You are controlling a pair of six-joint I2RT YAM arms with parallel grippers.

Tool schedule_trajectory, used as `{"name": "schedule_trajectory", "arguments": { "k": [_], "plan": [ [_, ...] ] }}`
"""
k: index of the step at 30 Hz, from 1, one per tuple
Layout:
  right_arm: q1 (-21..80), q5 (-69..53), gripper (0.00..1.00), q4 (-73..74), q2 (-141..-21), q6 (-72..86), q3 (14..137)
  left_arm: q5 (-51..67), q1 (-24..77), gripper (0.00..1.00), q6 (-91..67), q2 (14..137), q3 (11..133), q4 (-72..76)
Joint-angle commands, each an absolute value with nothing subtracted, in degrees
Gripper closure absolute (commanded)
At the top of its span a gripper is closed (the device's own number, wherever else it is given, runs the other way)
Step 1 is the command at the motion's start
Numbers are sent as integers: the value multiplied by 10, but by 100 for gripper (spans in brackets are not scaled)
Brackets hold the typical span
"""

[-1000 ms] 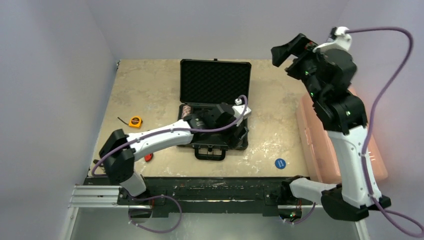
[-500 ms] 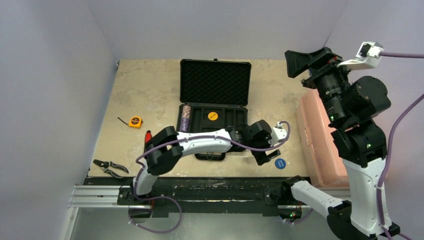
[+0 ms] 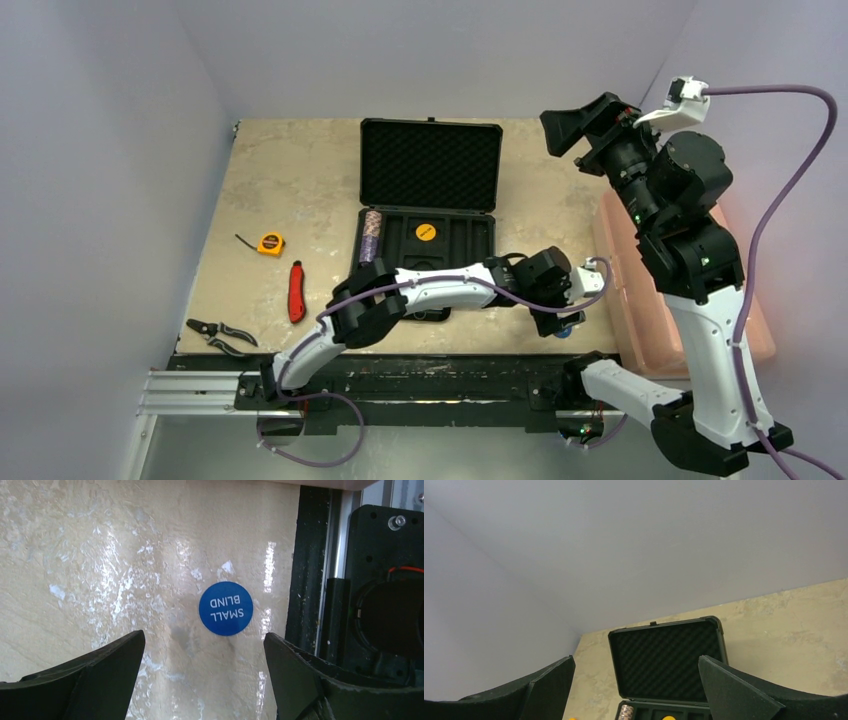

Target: Pack up texas hold em set

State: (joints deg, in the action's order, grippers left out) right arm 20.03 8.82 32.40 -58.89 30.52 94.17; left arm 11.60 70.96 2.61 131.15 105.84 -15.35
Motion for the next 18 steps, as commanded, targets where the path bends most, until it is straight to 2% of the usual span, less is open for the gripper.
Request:
{"name": "schedule_trajectory", "arguments": {
  "k": [1,18],
  "plan": [
    [202,67,1,309,-595,310,941,109,717,10,30,1350,1121,-151],
    [202,37,1,308,-630,329,945,70,756,12,79,1420,1182,-196]
  ]
}}
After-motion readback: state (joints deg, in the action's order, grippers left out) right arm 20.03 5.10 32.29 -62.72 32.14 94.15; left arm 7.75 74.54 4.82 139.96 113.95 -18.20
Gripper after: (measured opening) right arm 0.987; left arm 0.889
